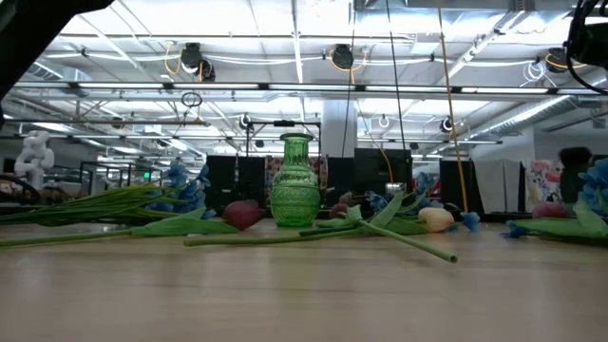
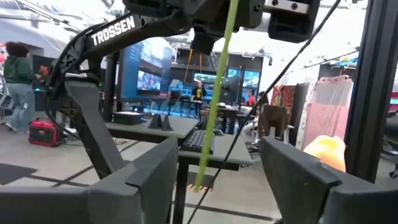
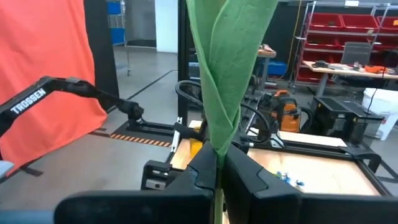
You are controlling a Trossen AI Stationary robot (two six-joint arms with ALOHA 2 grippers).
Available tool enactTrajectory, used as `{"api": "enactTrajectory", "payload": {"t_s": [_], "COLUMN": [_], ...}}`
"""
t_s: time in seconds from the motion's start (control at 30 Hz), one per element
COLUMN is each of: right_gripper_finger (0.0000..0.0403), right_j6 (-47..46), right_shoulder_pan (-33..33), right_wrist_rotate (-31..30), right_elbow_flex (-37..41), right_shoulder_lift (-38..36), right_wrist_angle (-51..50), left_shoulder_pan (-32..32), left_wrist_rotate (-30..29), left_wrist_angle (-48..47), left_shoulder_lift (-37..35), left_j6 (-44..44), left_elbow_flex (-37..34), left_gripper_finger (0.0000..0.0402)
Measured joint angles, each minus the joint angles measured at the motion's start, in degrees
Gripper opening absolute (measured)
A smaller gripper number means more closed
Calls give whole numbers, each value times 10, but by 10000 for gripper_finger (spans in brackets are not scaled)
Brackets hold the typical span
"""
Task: Sort flowers into vase by color
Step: Put the bottom yellow flower into the transparent vase
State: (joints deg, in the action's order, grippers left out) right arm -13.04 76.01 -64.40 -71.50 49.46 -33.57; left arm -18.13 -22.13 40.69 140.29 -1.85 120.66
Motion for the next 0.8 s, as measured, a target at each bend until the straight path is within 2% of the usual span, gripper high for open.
{"api": "enactTrajectory", "payload": {"t_s": [0.17,0.43,0.6,0.8], "right_gripper_finger": [6,6,6,6], "right_j6": [-14,-24,-12,-26], "right_shoulder_pan": [-15,-45,-63,-82], "right_wrist_rotate": [14,15,16,15], "right_elbow_flex": [0,0,0,0], "right_shoulder_lift": [14,51,69,77], "right_wrist_angle": [9,35,58,60], "left_shoulder_pan": [1,1,-1,-6], "left_wrist_rotate": [0,9,56,56], "left_wrist_angle": [9,8,8,8], "left_shoulder_lift": [0,0,0,0], "left_j6": [0,-1,0,0], "left_elbow_flex": [0,0,0,0], "left_gripper_finger": [206,204,233,274]}}
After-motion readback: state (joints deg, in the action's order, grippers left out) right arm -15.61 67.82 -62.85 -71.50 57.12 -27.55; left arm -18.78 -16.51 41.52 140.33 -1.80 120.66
